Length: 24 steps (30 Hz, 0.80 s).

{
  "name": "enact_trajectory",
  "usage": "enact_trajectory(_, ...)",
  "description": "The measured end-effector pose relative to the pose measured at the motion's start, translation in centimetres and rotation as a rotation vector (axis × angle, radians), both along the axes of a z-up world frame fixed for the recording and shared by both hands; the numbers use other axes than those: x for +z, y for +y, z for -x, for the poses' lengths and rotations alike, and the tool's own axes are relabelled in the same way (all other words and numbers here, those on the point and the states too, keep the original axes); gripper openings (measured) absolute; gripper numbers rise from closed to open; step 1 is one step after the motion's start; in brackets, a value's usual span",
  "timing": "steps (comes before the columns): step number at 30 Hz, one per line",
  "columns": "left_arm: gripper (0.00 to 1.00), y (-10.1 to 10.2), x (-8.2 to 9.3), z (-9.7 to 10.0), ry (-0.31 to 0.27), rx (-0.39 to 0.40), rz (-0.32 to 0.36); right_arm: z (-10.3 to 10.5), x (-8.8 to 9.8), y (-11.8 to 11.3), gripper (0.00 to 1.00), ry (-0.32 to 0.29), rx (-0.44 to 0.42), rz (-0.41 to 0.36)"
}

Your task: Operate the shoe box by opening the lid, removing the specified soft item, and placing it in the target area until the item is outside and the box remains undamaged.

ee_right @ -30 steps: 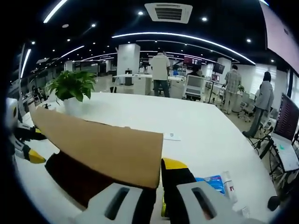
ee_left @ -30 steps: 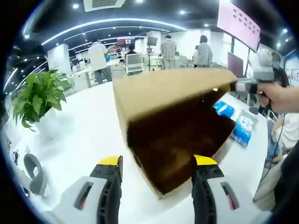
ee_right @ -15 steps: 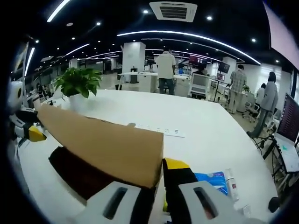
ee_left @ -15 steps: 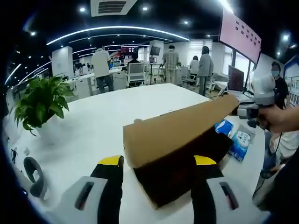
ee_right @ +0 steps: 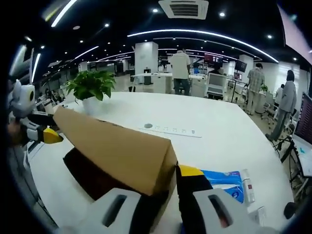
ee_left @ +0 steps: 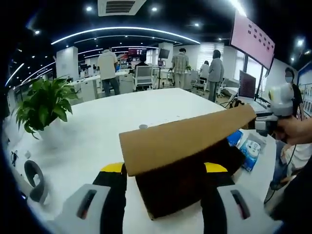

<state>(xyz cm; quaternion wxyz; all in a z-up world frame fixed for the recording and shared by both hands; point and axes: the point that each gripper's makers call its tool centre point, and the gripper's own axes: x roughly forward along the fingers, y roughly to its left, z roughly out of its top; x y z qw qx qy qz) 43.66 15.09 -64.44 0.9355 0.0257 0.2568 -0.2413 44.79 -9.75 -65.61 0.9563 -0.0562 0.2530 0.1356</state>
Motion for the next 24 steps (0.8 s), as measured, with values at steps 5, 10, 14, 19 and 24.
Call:
enact_trajectory(5,0.62,0.0,-0.1,-0.1,0.004,0.010,0.001,0.9,-0.5,0.2,0.16,0.017,0.030,0.021)
enact_trajectory(10,0.62,0.0,-0.2,-0.1,0.020,0.027,0.022,1.5,-1.0,0.4,0.18,0.032,0.036,0.009)
enact_trajectory(14,0.61,0.1,-0.5,-0.3,0.032,0.039,0.028,2.1,-1.5,0.5,0.19,0.063,0.039,0.011)
enact_trajectory(19,0.60,-0.1,-0.3,-0.4,0.027,0.034,0.021,3.2,-1.2,1.6,0.38,0.076,0.056,-0.057)
enact_trajectory(24,0.60,-0.5,-0.5,-0.3,0.028,0.024,0.019,4.0,-0.5,2.7,0.54,0.062,0.065,-0.045)
